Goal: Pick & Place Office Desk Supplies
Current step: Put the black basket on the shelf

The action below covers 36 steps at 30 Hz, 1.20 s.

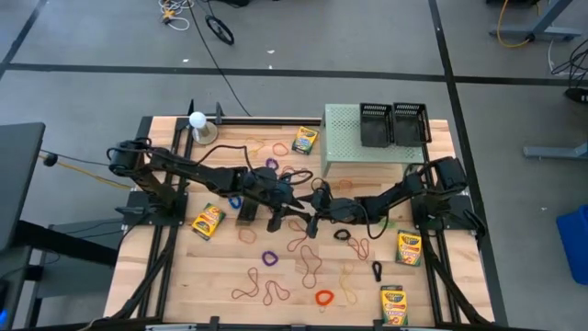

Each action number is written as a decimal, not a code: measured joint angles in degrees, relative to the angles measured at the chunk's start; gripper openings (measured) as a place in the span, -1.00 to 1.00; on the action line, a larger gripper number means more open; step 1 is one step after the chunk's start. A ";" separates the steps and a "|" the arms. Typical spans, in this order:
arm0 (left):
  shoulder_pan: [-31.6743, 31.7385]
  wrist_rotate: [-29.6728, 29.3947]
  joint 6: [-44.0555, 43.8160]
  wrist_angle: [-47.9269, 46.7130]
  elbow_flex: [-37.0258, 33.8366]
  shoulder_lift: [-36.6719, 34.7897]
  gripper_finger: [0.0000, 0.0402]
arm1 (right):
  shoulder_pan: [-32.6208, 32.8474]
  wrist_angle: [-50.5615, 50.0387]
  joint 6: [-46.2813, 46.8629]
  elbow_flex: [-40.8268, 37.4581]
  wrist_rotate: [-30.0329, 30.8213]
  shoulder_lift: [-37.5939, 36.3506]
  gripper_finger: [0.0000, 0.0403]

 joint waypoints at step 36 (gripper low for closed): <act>1.29 -14.21 -39.58 -55.17 0.04 -16.93 -0.17 | 6.50 -2.20 3.43 -0.18 -1.26 -0.39 -0.27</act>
